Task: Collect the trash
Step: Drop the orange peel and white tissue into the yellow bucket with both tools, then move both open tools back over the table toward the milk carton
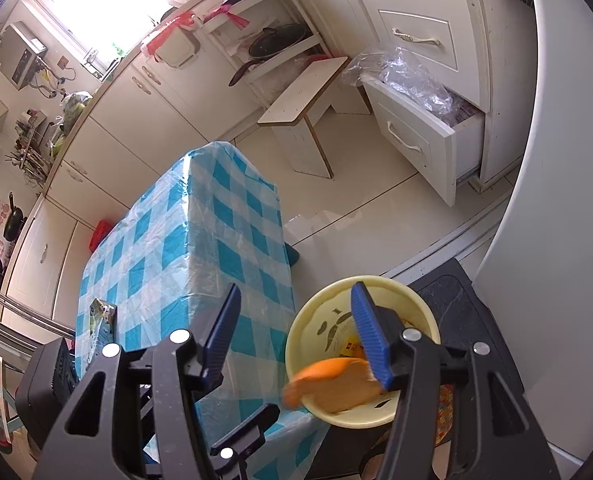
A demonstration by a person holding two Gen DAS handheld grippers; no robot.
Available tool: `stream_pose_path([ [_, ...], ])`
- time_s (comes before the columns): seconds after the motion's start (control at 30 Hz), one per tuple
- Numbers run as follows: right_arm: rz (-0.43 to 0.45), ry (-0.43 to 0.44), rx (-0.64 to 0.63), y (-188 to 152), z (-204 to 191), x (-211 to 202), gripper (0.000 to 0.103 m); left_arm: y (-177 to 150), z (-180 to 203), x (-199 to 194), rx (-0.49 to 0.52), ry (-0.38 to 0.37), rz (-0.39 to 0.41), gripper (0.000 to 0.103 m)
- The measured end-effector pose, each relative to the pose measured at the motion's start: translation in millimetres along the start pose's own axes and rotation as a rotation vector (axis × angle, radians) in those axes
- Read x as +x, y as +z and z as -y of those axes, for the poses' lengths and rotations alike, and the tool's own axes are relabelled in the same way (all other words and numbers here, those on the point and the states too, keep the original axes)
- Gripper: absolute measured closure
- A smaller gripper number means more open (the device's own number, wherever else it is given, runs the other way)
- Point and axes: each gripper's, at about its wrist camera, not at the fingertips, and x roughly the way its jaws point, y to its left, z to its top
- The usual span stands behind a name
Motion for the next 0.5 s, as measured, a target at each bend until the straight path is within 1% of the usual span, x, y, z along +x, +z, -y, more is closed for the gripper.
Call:
stream_pose_path([
  [0.1, 0.003, 0.000, 0.003, -0.1, -0.2, 0.1, 0.045, 1.0, -4.6, -6.8, -0.025, -0.009, 0.018, 0.038],
  [0.2, 0.010, 0.009, 0.004, 0.4, -0.6, -0.9, 0.045, -2.2, -9.6, -23.2, -0.034, -0.001, 0.068, 0.038],
  [0.33, 0.034, 0.022, 0.007, 1.2, -0.5, -5.2, 0.044, -14.9, -24.0, -61.1, -0.060, 0.038, 0.183, 0.038],
  [0.5, 0.057, 0.038, -0.006, 1.9, -6.9, -8.2, 0.044, -34.6, -64.8, -115.5, -0.151, 0.107, 0.330, 0.036],
])
